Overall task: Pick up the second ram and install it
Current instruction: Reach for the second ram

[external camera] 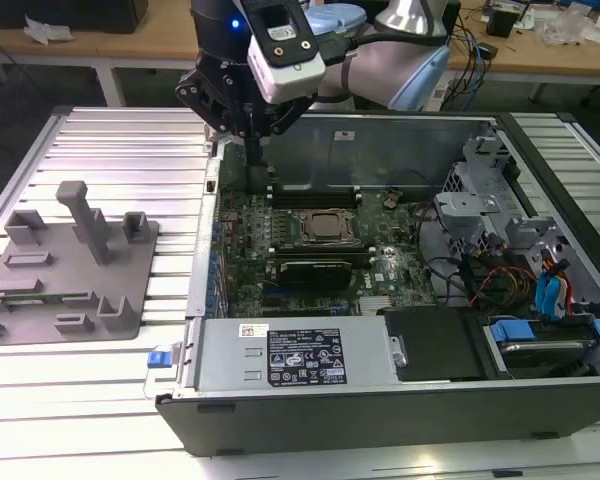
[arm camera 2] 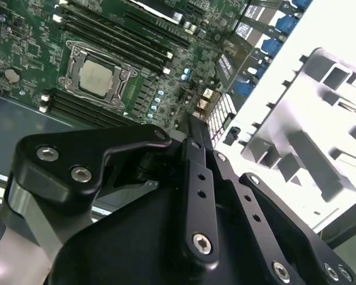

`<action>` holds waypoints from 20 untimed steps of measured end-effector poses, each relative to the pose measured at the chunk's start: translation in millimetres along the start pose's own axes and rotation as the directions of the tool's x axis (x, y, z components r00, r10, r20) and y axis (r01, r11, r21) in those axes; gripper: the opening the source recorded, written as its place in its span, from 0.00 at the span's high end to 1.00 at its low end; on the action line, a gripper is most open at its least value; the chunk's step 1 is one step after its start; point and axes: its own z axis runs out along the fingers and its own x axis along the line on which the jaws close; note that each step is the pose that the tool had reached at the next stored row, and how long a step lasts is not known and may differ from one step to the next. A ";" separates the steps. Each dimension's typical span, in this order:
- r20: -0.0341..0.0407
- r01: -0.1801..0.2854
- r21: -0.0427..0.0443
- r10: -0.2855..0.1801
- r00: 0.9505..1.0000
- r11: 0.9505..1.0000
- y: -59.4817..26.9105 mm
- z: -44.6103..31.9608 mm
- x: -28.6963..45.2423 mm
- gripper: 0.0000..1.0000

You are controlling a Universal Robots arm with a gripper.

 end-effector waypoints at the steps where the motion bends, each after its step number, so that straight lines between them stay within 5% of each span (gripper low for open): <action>1: 0.000 0.000 0.000 0.000 1.000 1.000 -0.2 -0.1 3.1 0.92; 15: 0.000 0.000 0.000 0.000 1.000 1.000 -3.3 -0.7 43.9 0.92; 20: 0.000 0.000 0.000 0.000 1.000 1.000 -5.0 -1.2 67.3 0.92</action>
